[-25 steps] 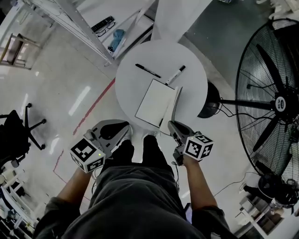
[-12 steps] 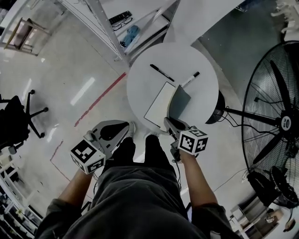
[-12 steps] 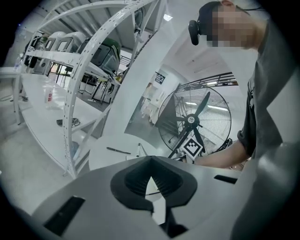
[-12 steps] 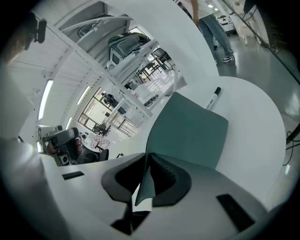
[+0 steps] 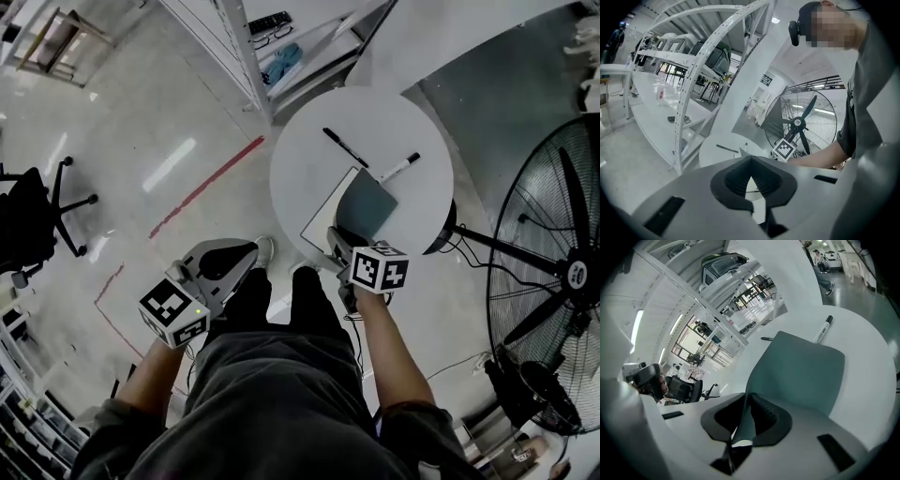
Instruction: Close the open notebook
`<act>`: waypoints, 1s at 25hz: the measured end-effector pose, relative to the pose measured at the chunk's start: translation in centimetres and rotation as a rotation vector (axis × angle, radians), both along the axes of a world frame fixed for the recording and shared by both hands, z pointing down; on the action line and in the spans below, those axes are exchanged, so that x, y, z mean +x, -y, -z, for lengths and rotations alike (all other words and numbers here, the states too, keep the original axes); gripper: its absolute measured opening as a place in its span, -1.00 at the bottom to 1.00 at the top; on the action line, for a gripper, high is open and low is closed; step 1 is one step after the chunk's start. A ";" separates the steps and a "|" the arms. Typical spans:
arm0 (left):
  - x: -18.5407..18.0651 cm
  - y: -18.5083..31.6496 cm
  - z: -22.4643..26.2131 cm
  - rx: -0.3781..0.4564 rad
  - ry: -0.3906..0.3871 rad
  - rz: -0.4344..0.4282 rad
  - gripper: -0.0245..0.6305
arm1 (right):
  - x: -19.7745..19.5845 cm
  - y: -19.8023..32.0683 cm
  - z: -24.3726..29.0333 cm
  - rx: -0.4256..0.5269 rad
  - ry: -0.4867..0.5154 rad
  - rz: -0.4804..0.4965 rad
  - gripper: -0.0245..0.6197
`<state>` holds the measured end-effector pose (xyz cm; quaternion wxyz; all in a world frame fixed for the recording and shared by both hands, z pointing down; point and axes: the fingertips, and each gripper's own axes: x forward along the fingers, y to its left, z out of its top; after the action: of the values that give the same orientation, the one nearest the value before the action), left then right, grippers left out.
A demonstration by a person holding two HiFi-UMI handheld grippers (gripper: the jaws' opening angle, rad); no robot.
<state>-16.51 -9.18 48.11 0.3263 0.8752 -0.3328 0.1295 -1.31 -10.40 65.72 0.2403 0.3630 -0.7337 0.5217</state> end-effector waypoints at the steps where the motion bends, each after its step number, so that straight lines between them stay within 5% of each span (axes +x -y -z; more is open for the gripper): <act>1: -0.2 0.0 0.0 -0.004 0.001 0.004 -0.88 | -0.2 0.1 -0.3 -0.008 -0.010 0.004 -0.76; 25: -1.8 -1.3 -0.1 0.002 0.030 0.006 -0.88 | -2.0 0.6 -3.6 -0.064 -0.091 0.018 -0.57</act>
<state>-18.28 -7.92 48.26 0.3210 0.8724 -0.3405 0.1412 -3.29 -10.96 69.34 0.2896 0.3721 -0.7081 0.5256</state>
